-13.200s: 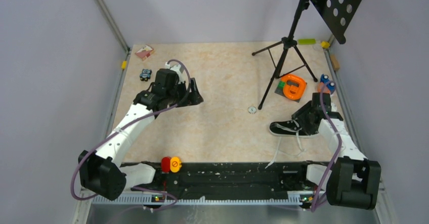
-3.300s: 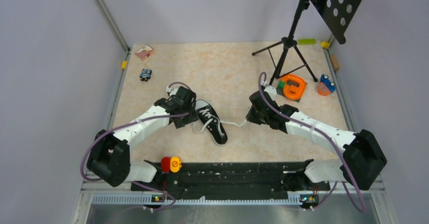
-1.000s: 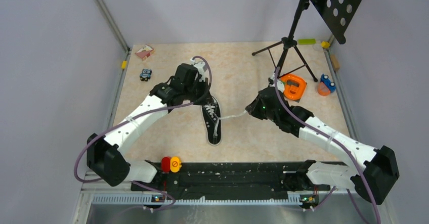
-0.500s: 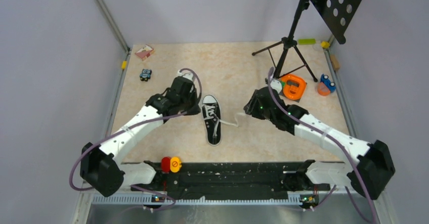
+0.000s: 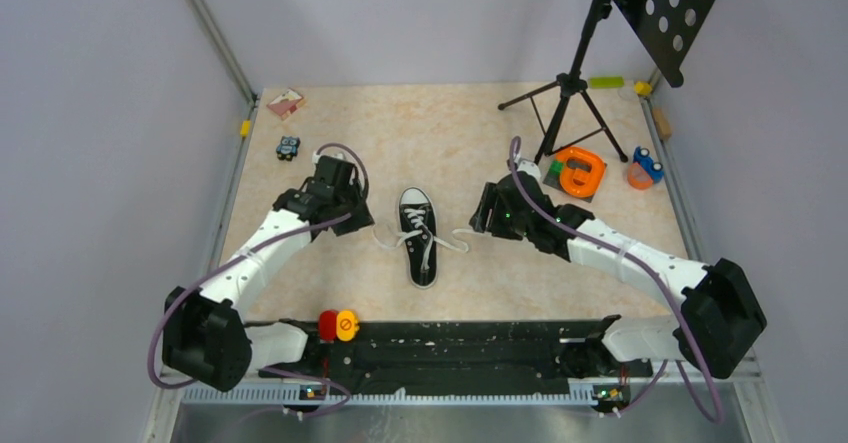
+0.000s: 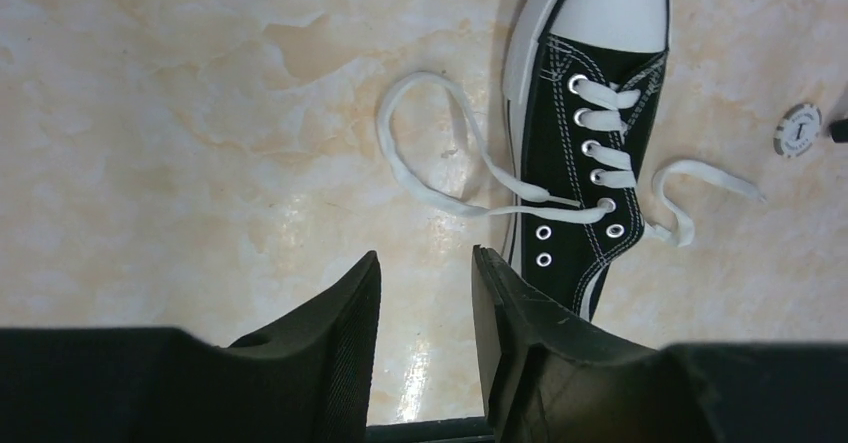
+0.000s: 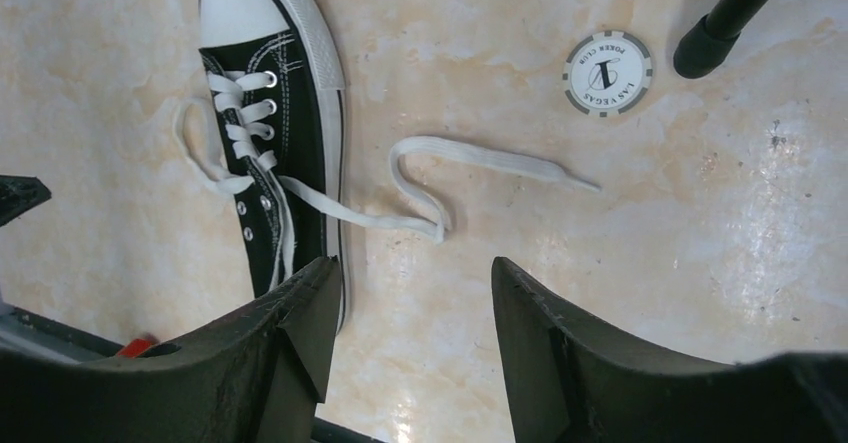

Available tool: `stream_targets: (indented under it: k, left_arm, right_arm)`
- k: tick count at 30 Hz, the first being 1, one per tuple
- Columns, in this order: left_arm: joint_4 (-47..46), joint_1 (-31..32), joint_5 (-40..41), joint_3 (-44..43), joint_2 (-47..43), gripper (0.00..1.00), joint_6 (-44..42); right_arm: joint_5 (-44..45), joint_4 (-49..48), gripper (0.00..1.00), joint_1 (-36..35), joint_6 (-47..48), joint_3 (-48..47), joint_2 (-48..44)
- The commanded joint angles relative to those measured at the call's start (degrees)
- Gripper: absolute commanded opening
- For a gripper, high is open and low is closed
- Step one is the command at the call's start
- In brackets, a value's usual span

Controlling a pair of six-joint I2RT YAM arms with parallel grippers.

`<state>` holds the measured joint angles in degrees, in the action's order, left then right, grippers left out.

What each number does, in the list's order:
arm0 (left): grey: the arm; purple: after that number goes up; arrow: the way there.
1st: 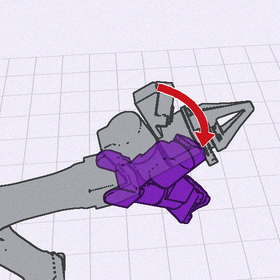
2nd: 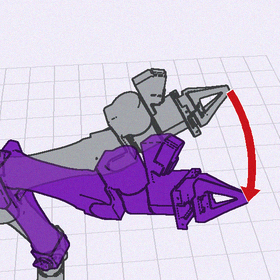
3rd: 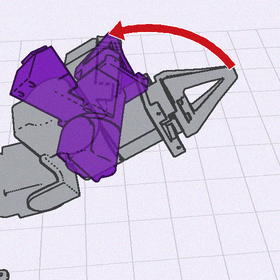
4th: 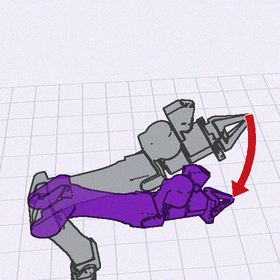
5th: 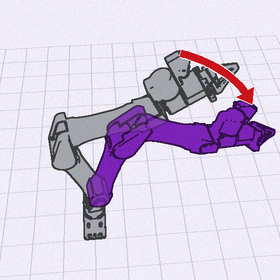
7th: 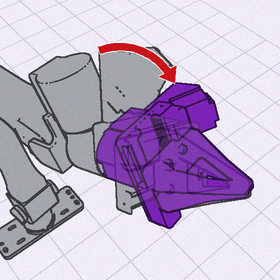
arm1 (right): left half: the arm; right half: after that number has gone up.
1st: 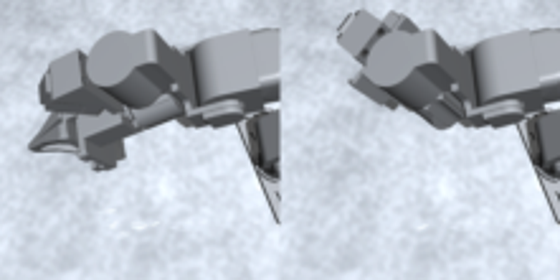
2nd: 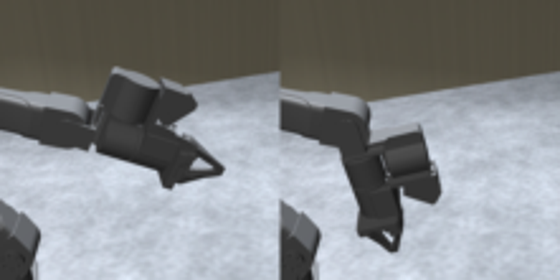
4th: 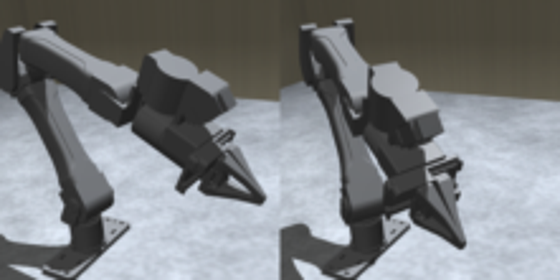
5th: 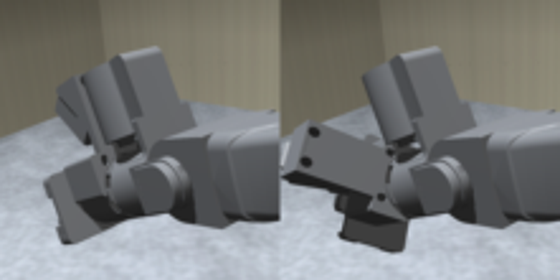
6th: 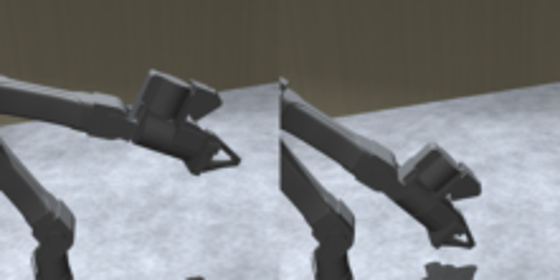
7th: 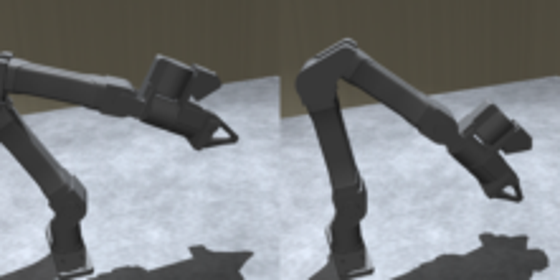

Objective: Tie the shoes
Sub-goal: Cross the shoelace with the shoelace.

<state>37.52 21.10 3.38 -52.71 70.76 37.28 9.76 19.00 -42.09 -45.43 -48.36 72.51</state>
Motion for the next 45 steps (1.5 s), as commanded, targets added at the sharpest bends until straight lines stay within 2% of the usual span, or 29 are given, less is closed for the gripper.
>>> stream_targets:
  k: [1,3,4,6,9,11,13,17,19,22,25,28,31,37,41,45]
  left_arm:
    - [-3.4,0.5,-5.8,-2.2,1.1,0.44,-3.8]
    - [-0.9,0.6,-4.1,-5.0,4.8,0.49,-4.6]
    - [-0.7,0.6,-4.0,-6.0,6.9,0.58,-7.2]
    - [0.1,0.6,-6.6,-8.8,13.8,0.67,-11.1]
    - [3.2,1.6,-3.1,-12.5,19.8,0.67,-13.2]
    - [2.4,2.3,0.2,-13.0,20.4,0.63,-15.6]
    - [0.6,3.0,-0.2,-12.9,19.8,0.61,-19.2]
    - [-2.8,3.1,-1.6,-11.0,17.6,0.68,-20.9]
    - [-3.0,3.1,-2.3,-11.1,17.8,0.66,-18.6]
    - [0.9,3.0,-3.0,-14.3,20.6,0.54,-8.7]
    - [-0.1,3.4,-7.4,-12.6,21.0,0.57,5.7]
    - [-6.2,3.9,-7.1,-6.3,15.9,0.60,15.9]
    - [-11.7,3.9,-6.7,-1.1,12.0,0.57,22.9]
    - [-15.7,3.8,-4.7,3.0,10.7,0.51,28.9]
    - [-17.3,3.6,-4.4,3.7,12.3,0.45,30.1]
    - [-19.5,3.6,-4.6,4.3,13.3,0.43,31.1]
  right_arm:
    - [2.1,2.2,0.58,0.2,1.2,-1.6,2.7]
    - [3.0,3.9,0.57,0.2,1.0,-3.7,4.8]
    - [2.8,3.9,0.57,0.2,0.8,-4.4,5.5]
    - [1.2,2.0,0.56,0.2,0.7,-4.4,5.9]
    - [-0.9,-0.1,0.56,0.2,0.2,-3.7,6.0]
    - [-0.9,0.6,0.56,0.2,-0.3,-3.3,5.8]
    - [-0.5,1.3,0.55,0.2,-0.6,-2.7,5.1]
    - [-0.1,1.9,0.55,0.2,-1.0,-0.9,3.5]
    - [0.2,2.3,0.55,0.2,-0.9,-0.6,3.3]
    - [0.3,2.6,0.55,0.2,-0.8,-0.7,3.6]
    - [-0.1,1.9,0.54,0.2,-1.5,-0.6,3.4]
    - [-0.4,1.4,0.54,0.2,-1.6,-1.0,3.0]
    - [0.0,1.6,0.53,0.1,-1.5,-0.9,2.6]
    - [1.0,2.9,0.53,0.2,-0.9,0.1,1.7]
    - [1.1,2.3,0.50,0.1,-1.5,1.9,-0.3]
    - [1.9,3.2,0.50,0.2,-1.7,3.4,-1.3]
